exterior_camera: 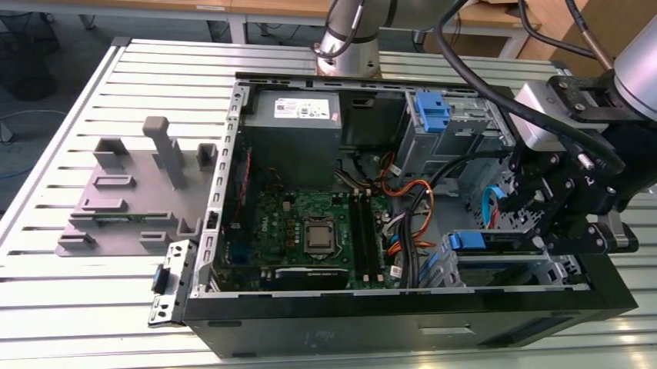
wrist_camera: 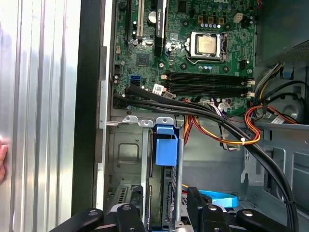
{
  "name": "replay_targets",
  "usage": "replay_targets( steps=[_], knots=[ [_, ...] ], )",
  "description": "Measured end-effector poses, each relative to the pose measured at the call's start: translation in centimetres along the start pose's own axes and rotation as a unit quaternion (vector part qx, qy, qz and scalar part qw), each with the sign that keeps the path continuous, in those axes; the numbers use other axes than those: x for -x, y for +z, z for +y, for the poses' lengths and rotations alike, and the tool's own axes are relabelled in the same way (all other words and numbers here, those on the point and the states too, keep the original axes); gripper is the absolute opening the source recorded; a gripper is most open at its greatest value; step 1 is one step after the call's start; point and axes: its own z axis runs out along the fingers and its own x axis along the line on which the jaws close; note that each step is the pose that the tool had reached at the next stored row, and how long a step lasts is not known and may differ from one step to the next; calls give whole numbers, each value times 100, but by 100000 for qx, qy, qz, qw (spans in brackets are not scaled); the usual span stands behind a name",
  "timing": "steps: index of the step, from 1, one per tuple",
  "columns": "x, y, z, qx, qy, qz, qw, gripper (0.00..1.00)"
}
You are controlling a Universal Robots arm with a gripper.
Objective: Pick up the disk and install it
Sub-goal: 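Insert the first disk wire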
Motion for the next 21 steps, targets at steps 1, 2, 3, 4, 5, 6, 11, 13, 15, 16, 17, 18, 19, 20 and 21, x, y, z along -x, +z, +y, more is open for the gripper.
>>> replay_targets(
  steps=[1,2,3,4,5,6,11,13,15,16,17,18,19,20,21],
  knots=[
    [0,-2,0,-2,0,-6,100000,49],
    [1,-16,0,-2,0,-7,100000,49],
    [1,-22,0,-1,-1,-9,100000,49],
    [1,-22,0,-2,0,-7,100000,49],
    [2,-23,0,-1,0,-4,100000,49],
    [4,-24,0,0,1,3,100000,49],
    [26,-22,0,-1,3,-7,100000,49],
    [29,-29,0,-1,0,-4,100000,49],
    [32,-45,0,0,2,9,100000,49],
    [34,-53,0,-2,-1,-7,100000,49],
    [36,-62,0,-1,0,-7,100000,49],
    [40,-67,0,-1,1,-13,100000,49],
    [50,-68,0,-3,2,-13,100000,49],
    [65,-68,-1,-2,-1,-11,100000,49],
    [81,-67,-1,-2,0,-10,100000,49]
  ],
)
